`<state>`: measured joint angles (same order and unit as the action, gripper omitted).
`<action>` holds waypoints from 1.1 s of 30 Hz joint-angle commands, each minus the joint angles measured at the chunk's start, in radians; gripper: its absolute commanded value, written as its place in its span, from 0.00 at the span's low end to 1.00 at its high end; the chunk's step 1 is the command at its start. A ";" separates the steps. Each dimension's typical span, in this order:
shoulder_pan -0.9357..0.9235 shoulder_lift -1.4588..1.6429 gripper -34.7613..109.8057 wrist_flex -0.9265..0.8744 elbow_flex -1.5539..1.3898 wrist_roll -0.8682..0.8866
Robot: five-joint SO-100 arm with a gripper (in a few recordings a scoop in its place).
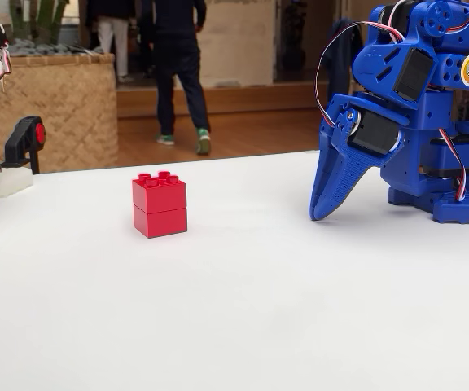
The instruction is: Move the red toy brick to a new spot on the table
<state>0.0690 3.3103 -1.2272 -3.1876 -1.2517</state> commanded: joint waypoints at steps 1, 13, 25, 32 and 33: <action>-0.002 0.029 0.24 0.017 -0.032 0.006; 0.002 0.029 0.24 0.017 -0.032 0.003; 0.018 -0.710 0.24 0.155 0.686 -0.014; 0.011 -1.078 0.29 0.250 1.032 -0.075; 0.005 -1.106 0.31 0.270 1.043 -0.095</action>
<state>0.0874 2.2734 -1.0094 -2.2795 -1.3023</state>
